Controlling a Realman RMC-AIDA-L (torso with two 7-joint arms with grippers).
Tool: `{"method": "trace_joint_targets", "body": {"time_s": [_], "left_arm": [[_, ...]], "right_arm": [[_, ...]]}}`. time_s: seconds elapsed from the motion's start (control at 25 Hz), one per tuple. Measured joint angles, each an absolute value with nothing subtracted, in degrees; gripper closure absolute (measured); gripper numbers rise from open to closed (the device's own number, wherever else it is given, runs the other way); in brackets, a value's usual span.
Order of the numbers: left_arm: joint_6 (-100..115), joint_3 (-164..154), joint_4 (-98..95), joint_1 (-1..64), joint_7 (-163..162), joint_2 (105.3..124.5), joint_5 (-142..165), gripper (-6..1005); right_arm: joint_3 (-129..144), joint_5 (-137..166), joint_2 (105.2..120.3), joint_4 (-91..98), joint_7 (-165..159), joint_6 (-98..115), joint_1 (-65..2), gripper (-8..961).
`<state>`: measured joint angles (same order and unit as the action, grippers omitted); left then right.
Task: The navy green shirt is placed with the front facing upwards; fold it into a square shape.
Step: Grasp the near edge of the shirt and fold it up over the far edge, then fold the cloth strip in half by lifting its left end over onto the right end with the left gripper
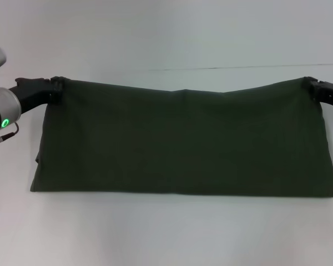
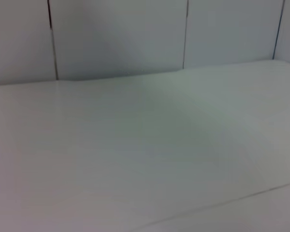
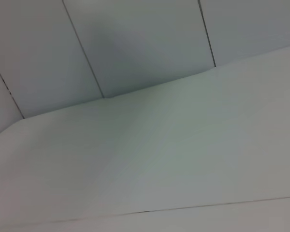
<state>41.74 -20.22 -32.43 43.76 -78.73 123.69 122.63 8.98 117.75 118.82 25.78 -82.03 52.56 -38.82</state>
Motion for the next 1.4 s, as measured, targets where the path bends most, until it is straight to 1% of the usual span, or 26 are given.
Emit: {"method": "trace_joint_targets", "body": {"time_s": [0.32,0.44,0.68,0.8,0.84,0.88,1.0,1.08,1.24,1.32,1.4], "left_arm": [[39.8,-24.4,-31.1,43.9,-77.7,124.00,122.6,843],[38.8,-24.8,-30.8,44.1,-77.1,124.02,122.6,838],[38.6,-24.8,-31.3,43.8,-77.3,123.98,120.1,685],[40.9,-24.6,-33.3,42.5,-78.8,123.87,118.6,609],[42.7,-24.5,-34.2,41.8,-80.7,123.69,118.2,561],[44.4,-24.5,-34.9,41.1,-83.0,123.30,118.2,514],[51.4,-24.3,-36.2,38.8,-90.3,121.20,118.7,371],[56.6,-23.4,-37.8,37.1,-94.1,120.16,118.9,294],[65.5,-21.1,-43.0,34.2,-103.4,119.39,123.1,140],[69.0,-20.8,-45.9,33.2,-108.2,119.13,127.0,120],[72.8,-20.8,-48.6,32.2,-110.6,118.89,130.8,100]], "right_arm": [[9.6,116.9,119.25,24.5,-80.9,49.6,-39.3,910],[9.6,116.9,119.27,24.6,-80.9,49.0,-39.3,821],[9.7,116.9,119.27,24.9,-81.5,48.8,-39.0,641],[9.7,116.9,119.20,25.0,-81.7,50.8,-38.4,550],[9.7,116.9,119.13,25.0,-81.7,52.0,-38.0,520],[9.7,116.9,119.07,25.1,-81.7,53.1,-37.6,490],[9.6,116.9,118.94,25.2,-81.3,56.7,-36.0,343],[9.8,116.9,118.95,25.7,-80.4,59.7,-34.8,245],[10.5,117.0,119.27,28.0,-78.8,66.8,-32.3,178],[12.0,117.3,119.27,29.3,-78.6,70.7,-30.6,144],[13.2,117.4,119.25,30.4,-78.6,73.1,-29.1,144]]}}
